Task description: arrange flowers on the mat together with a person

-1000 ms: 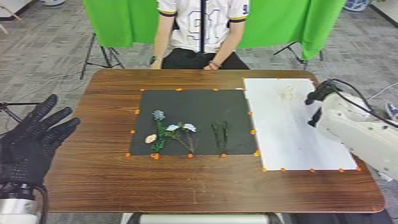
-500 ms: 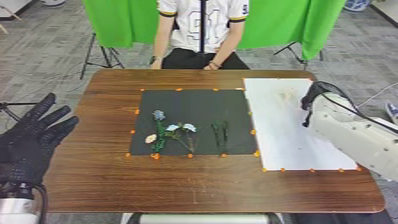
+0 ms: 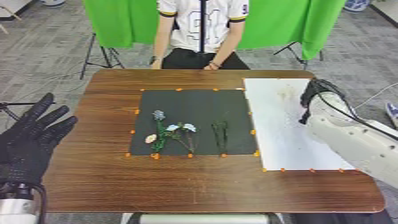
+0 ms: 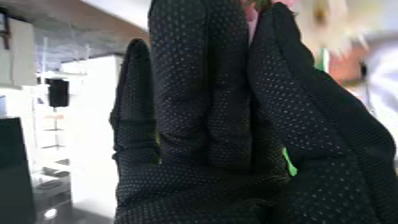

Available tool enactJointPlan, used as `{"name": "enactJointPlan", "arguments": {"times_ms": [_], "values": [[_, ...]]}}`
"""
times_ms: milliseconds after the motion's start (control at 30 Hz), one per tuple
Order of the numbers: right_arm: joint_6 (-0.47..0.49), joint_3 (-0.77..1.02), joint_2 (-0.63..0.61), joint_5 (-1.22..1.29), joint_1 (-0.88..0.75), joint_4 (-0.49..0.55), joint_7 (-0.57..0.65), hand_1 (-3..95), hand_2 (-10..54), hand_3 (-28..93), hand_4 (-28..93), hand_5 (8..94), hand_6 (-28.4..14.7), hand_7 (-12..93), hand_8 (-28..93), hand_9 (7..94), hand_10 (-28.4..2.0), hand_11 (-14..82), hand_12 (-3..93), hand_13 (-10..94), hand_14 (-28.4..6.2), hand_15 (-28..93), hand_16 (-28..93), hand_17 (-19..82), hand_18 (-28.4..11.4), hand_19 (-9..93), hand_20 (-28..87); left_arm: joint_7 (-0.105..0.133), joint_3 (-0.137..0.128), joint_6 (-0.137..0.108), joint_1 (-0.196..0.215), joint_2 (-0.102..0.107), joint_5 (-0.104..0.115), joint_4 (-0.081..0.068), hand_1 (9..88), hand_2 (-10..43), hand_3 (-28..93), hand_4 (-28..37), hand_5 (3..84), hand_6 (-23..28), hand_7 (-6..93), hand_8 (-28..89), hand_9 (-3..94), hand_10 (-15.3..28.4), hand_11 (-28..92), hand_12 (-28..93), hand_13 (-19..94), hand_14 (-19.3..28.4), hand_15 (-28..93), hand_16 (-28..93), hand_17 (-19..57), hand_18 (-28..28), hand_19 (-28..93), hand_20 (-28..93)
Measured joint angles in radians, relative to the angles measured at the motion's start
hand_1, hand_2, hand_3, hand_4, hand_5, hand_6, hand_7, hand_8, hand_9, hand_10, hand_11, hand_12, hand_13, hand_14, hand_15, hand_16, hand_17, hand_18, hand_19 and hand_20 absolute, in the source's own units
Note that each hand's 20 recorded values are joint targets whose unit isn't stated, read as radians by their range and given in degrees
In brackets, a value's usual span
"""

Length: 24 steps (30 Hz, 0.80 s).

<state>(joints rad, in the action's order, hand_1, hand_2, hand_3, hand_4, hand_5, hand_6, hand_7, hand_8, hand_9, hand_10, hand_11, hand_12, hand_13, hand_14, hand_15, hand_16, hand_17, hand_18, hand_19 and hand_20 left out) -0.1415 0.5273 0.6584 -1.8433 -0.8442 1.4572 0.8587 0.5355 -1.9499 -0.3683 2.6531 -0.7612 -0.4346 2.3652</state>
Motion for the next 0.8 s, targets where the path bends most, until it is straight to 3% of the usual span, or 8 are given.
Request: {"name": "enactJointPlan", "arguments": {"times_ms": [133,333,600,800], "values": [[-0.082,0.005,-0.029,-0.084,-0.026,0.108,-0.006,58.3,-9.5,66,-28,82.0,5.3,26,-1,92.9,-4.3,7.8,34.2,80,-0.1,39,33,27,-14.2,74,8,0.002,-0.004,-0.001,0.007,0.000,0.003,0.001,20.9,6.2,76,-24.3,32.4,5.0,8.9,-8,31.4,14.9,18,12,21,22.4,47,-5,-8.4,19.4,42,19],[-0.117,-0.059,-0.036,-0.100,0.024,0.220,-0.085,58.0,-9.5,66,-28,81.9,5.4,26,-1,93.0,-4.1,7.8,34.2,80,-0.3,39,33,27,-14.0,75,8,0.014,-0.006,-0.006,0.015,0.012,0.014,0.001,20.9,6.2,76,-24.3,32.4,5.1,9.0,-8,31.4,15.0,18,12,21,22.4,47,-5,-8.4,19.4,42,19],[-0.135,-0.187,0.068,-0.115,0.125,0.243,-0.139,57.7,-9.5,67,-28,81.7,5.4,26,0,92.8,-4.1,7.8,34.4,80,-0.4,40,33,27,-14.1,75,8,0.008,-0.004,-0.006,0.008,0.013,0.012,0.001,20.9,6.3,76,-24.2,32.4,5.1,8.8,-8,31.5,15.1,18,12,21,22.5,47,-5,-8.4,19.4,42,19],[-0.117,-0.265,0.174,-0.102,0.156,0.211,-0.143,57.6,-9.5,67,-28,81.3,5.0,27,-1,92.8,-4.1,8.3,34.8,80,-0.7,40,33,26,-14.4,75,8,-0.019,-0.002,-0.004,-0.015,-0.002,-0.002,0.000,20.9,6.2,76,-24.2,32.4,5.1,9.0,-8,31.6,15.1,18,12,21,22.5,47,-5,-8.4,19.4,42,19]]}}
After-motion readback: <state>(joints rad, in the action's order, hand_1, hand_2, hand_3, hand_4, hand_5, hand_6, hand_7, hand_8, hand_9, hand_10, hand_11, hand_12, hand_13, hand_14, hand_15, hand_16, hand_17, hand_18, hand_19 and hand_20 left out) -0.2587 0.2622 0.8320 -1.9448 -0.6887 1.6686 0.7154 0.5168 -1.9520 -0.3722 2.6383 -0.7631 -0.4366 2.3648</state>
